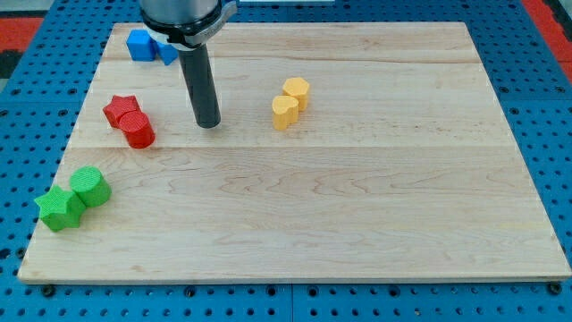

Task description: Slide the yellow hexagon towards the top right

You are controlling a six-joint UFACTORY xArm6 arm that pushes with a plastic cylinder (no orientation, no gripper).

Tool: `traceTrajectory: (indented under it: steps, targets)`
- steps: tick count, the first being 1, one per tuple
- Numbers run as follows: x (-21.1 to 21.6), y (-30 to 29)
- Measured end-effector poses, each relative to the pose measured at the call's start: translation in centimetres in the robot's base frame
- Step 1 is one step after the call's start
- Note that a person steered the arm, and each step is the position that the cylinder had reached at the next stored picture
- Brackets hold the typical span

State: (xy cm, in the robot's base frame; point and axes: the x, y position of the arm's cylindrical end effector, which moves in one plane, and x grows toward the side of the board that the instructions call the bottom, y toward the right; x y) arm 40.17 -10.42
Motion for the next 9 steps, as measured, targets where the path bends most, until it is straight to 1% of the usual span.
traceTrajectory:
  steps: [2,3,4,5,6,7,8,9]
  targets:
    - [0.5,3.7]
    - [0.6,7.5]
    - [0.6,7.7]
    - [-1.7,10.1]
    - [-6.1,13.7]
    - [-11.8,15.5]
    - [-12.2,11.4]
    - [-15.3,12.5]
